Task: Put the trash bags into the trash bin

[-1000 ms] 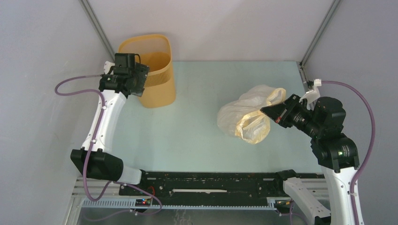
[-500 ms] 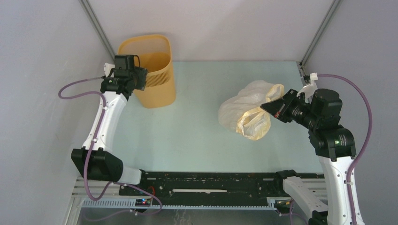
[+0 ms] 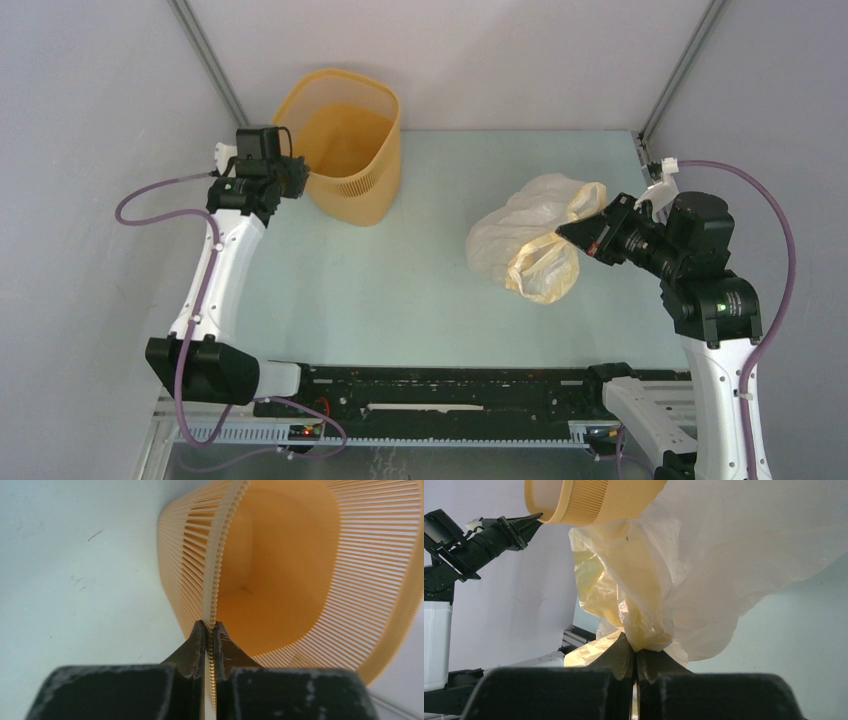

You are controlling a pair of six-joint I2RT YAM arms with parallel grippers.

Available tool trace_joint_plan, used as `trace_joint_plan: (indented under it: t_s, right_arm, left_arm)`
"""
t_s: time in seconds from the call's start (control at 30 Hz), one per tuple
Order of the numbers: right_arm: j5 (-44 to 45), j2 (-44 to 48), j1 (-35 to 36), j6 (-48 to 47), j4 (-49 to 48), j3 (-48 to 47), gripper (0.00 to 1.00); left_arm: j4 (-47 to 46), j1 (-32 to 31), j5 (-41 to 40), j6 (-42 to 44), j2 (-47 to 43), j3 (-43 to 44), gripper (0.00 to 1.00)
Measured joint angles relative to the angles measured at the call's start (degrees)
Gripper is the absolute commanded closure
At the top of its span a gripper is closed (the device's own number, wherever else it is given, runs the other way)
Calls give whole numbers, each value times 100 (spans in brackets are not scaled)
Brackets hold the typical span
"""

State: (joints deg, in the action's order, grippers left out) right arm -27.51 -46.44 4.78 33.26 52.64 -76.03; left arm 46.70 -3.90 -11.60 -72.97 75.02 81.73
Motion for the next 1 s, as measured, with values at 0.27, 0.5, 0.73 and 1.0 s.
trace_joint_plan:
  t_s: [0.27,0.5,0.73,1.0]
  right_arm:
    - [-13,-24,-26,-142,282,-507,100]
    - [72,-103,-26,-411,588,-1215,100]
    - [243,-76,-28,-608,909,-1722,100]
    - [455,22,-28,-680,1368,-2135,100]
  left_arm:
    - [479,-170,317,918,-173,-11,100]
    - [1196,-863,190,1978,-256,551,100]
    - [1943,-1700,138,2848,-468,905,100]
    - [1904,-1775,599,3145,-684,708,88]
